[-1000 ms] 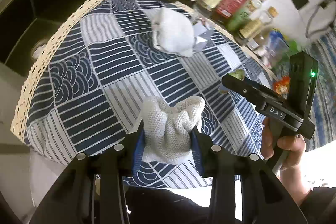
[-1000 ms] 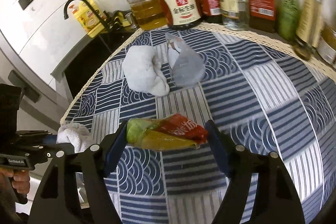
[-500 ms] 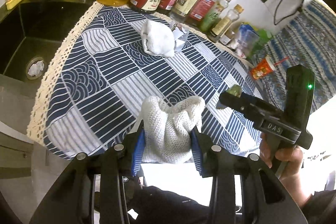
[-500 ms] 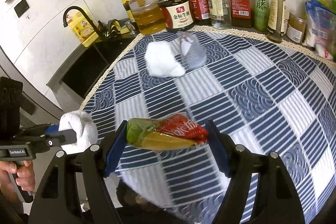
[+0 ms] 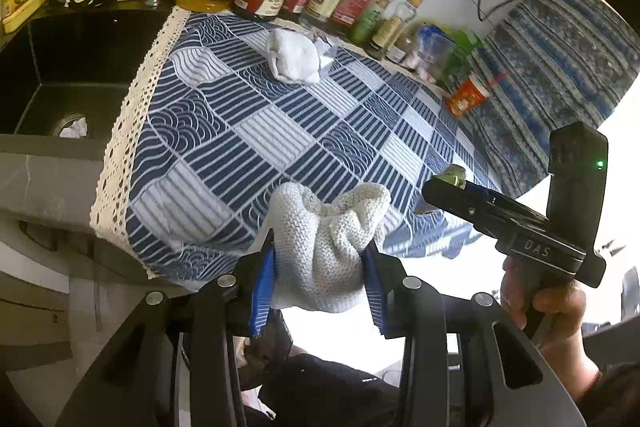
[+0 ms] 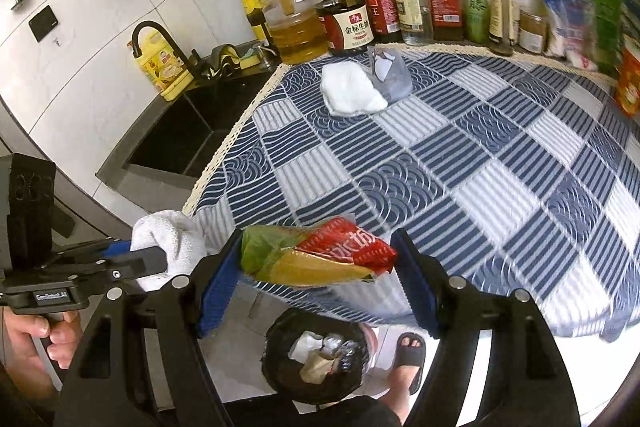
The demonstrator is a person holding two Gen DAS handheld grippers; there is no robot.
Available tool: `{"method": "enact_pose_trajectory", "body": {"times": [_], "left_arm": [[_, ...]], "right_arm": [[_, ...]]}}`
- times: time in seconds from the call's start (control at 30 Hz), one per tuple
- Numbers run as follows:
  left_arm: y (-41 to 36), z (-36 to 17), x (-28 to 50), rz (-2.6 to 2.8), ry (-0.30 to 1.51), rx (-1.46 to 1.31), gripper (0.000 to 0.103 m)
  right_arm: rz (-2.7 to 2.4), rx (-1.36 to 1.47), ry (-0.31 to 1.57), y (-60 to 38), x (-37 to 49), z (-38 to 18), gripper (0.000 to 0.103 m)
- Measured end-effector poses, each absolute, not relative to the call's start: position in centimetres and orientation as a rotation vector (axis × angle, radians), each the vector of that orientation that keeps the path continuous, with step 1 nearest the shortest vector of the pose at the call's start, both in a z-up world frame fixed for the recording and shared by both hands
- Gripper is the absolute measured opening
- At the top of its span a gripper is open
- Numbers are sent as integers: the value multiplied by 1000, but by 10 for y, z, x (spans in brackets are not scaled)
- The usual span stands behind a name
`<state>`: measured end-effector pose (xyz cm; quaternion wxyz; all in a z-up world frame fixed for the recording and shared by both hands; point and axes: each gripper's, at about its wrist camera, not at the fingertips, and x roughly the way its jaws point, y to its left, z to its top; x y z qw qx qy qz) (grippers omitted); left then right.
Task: Collect trash
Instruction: 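Carry the white cloth and snack wrapper in both grippers down to the bin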
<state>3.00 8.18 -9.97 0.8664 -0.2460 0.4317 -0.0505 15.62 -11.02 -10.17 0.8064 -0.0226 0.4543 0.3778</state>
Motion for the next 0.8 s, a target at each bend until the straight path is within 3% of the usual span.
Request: {"method": "enact_pose_trajectory", "body": {"times": [0.53, 0.8], "left_arm": [[76, -129, -8, -227, 991, -469, 37], [73, -155, -24, -229, 1062, -465, 37]], "right_arm": [[708, 25, 1022, -115, 78, -122, 73], [732, 81, 1124, -114, 67, -159, 73]]}}
